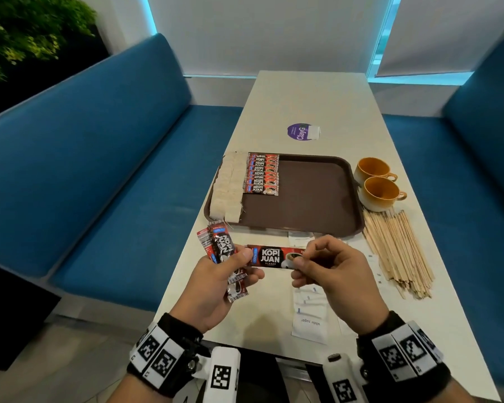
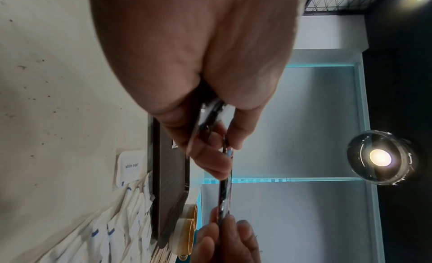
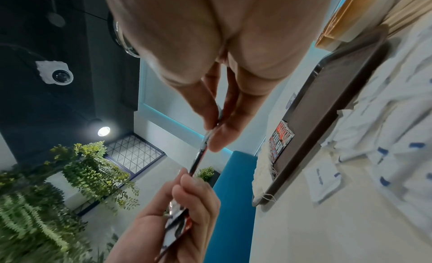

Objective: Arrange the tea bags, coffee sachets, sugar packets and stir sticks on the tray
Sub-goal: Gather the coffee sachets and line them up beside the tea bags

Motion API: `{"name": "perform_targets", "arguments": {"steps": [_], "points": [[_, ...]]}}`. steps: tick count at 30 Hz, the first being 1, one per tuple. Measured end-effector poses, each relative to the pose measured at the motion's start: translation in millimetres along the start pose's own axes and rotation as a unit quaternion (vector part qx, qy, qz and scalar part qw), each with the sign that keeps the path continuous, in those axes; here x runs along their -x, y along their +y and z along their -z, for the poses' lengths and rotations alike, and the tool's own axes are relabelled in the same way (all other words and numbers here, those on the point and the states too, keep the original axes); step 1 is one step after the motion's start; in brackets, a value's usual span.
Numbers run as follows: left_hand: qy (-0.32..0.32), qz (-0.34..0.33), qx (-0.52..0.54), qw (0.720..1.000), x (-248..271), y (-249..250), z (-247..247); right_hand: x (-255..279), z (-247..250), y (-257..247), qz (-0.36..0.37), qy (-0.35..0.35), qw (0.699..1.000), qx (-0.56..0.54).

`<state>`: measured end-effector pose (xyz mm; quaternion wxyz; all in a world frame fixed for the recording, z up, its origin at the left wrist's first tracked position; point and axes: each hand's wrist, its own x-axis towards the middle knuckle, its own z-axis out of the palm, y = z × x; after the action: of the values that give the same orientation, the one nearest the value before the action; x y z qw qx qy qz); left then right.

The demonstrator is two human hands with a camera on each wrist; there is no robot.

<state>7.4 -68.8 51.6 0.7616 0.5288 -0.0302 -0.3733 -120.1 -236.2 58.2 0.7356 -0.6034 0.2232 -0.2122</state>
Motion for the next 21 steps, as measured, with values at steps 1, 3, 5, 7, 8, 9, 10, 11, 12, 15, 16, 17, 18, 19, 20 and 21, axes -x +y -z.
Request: {"name": "perform_targets", "arguments": {"steps": [1, 3, 5, 7, 8, 9, 10, 11, 12, 15, 16, 17, 18, 19, 20, 21], "points": [[0.000, 0.001, -0.009, 1.000, 0.3, -0.8, 0.4, -0.5, 0.9, -1.1, 0.005, 0.001, 1.000, 0.003], [-0.007, 0.005, -0.017, 1.000, -0.8, -2.7, 2.1, -1.3, 3.0, -4.5, 0.011, -0.005, 1.000, 0.014], [-0.011, 0.011, -0.010, 1.000, -3.0, -4.2, 3.9, -2.4, 5.8, -8.6, 0.009, -0.009, 1.000, 0.018], [-0.017, 0.014, 0.011, 1.000, -5.1, -5.3, 5.1, -4.2, 7.9, -11.3, -0.003, -0.003, 1.000, 0.002], [-0.022, 0.013, 0.025, 0.999, -5.5, -5.7, 5.1, -5.6, 8.4, -11.4, -0.011, 0.002, 1.000, -0.010], [-0.028, 0.010, 0.036, 0.999, -5.5, -5.9, 4.7, -6.6, 8.8, -11.3, -0.017, 0.007, 1.000, -0.021], [-0.032, 0.007, 0.042, 0.999, -5.9, -6.5, 4.2, -7.8, 8.9, -10.3, -0.021, 0.012, 0.999, -0.028], [-0.034, 0.006, 0.042, 0.999, -6.2, -7.0, 3.9, -8.3, 8.9, -9.5, -0.022, 0.016, 0.999, -0.031], [-0.032, 0.005, 0.036, 0.999, -6.8, -7.3, 3.8, -8.7, 8.6, -8.9, -0.023, 0.018, 0.999, -0.032], [-0.027, 0.016, 0.023, 0.999, -8.4, -6.8, 4.9, -9.0, 9.4, -9.6, -0.020, 0.017, 0.999, -0.029], [-0.028, 0.027, 0.028, 0.999, -8.3, -5.8, 5.4, -9.4, 10.4, -10.4, -0.019, 0.017, 0.999, -0.028], [-0.029, 0.038, 0.039, 0.998, -8.0, -4.4, 5.8, -10.1, 11.6, -11.3, -0.018, 0.018, 0.999, -0.030], [-0.032, 0.049, 0.051, 0.997, -7.4, -2.6, 6.3, -11.0, 13.2, -11.7, -0.017, 0.020, 0.999, -0.032], [-0.037, 0.059, 0.060, 0.996, -7.2, -1.1, 7.1, -11.8, 14.9, -12.6, -0.015, 0.021, 0.999, -0.032], [-0.044, 0.067, 0.065, 0.995, -7.1, -0.2, 7.7, -13.0, 16.4, -13.0, -0.014, 0.023, 0.999, -0.031], [-0.051, 0.073, 0.070, 0.994, -7.1, 0.3, 8.2, -14.0, 17.8, -13.3, -0.014, 0.025, 0.999, -0.029]]}}
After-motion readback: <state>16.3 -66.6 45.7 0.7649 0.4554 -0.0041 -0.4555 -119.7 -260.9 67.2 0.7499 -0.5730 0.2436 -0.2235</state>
